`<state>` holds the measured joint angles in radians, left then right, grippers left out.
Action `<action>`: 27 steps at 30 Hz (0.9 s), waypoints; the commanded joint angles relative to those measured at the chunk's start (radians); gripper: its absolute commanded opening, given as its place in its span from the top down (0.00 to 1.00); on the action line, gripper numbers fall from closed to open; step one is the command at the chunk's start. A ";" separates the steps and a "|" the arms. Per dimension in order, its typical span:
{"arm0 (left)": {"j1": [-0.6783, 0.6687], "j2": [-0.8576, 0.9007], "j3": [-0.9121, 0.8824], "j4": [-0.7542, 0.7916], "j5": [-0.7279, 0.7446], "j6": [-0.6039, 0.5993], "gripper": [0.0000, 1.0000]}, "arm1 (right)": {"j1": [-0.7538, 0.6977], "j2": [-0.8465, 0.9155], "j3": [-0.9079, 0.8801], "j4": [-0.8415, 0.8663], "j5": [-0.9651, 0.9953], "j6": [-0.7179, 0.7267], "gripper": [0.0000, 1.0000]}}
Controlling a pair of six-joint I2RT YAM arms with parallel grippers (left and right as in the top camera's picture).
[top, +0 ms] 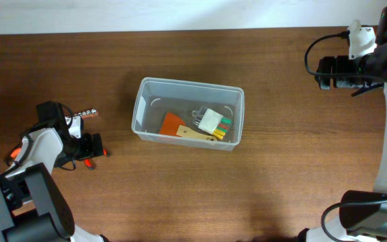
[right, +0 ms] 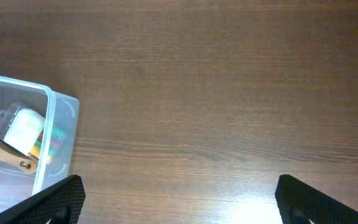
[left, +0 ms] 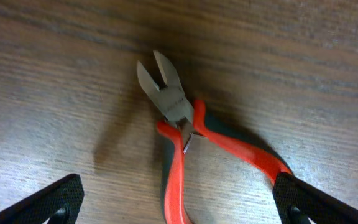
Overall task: Pack container
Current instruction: 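Move the left gripper to the red-handled pliers and grasp them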
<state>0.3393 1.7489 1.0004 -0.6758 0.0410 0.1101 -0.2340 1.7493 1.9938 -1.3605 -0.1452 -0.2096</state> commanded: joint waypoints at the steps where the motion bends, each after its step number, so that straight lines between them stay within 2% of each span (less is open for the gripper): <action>1: 0.004 0.023 -0.005 0.017 -0.026 0.015 0.00 | -0.002 0.010 -0.004 0.003 -0.012 0.005 0.01; 11: 0.004 0.026 -0.006 0.006 -0.048 0.008 0.07 | -0.002 0.010 -0.004 -0.009 -0.001 0.005 0.02; 27: 0.004 0.026 -0.053 0.005 -0.048 0.008 0.08 | -0.002 0.010 -0.004 -0.050 -0.001 0.005 0.01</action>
<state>0.3401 1.7489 0.9974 -0.6708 0.0265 0.1123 -0.2340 1.7527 1.9938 -1.4090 -0.1444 -0.2085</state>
